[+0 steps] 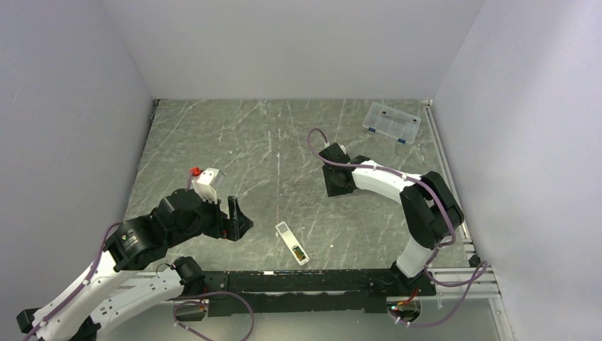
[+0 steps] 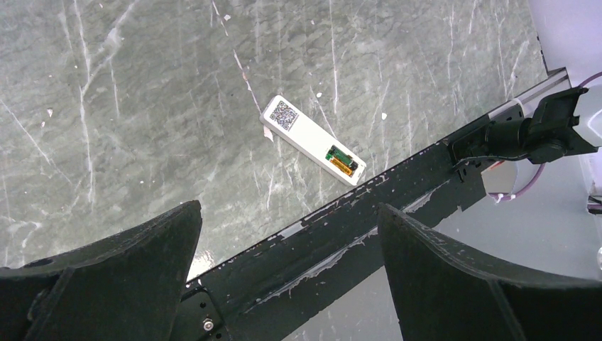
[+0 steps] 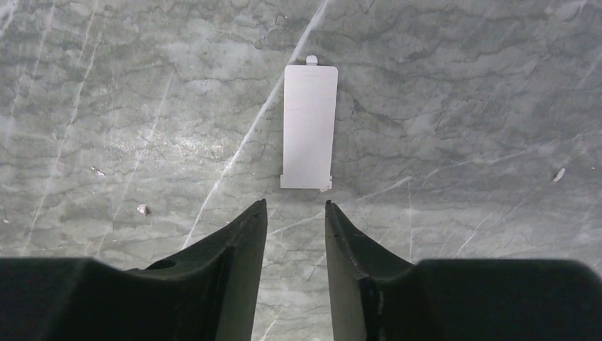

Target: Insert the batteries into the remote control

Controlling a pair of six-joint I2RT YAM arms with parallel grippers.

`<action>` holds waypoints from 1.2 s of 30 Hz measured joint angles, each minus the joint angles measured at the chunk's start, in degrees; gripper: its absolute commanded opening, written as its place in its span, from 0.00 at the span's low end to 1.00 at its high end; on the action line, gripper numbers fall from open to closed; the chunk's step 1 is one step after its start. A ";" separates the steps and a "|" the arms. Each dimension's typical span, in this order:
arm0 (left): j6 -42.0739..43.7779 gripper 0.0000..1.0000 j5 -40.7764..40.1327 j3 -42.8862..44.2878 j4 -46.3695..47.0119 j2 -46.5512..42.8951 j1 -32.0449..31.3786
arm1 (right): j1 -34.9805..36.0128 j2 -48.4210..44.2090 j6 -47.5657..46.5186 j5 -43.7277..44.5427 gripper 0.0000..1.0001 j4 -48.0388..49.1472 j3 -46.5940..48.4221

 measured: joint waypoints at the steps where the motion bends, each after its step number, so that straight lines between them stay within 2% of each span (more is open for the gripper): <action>1: 0.00 0.99 0.00 0.02 0.00 0.00 0.00 | 0.00 0.00 0.07 0.00 0.42 0.00 0.00; 6: 0.00 1.00 0.00 0.02 0.00 0.00 0.00 | 0.00 0.11 0.63 -0.02 0.46 0.07 0.00; 36: 0.02 0.99 0.00 0.02 -0.02 -0.07 0.00 | -1.46 2.97 2.47 -0.48 0.46 2.82 0.07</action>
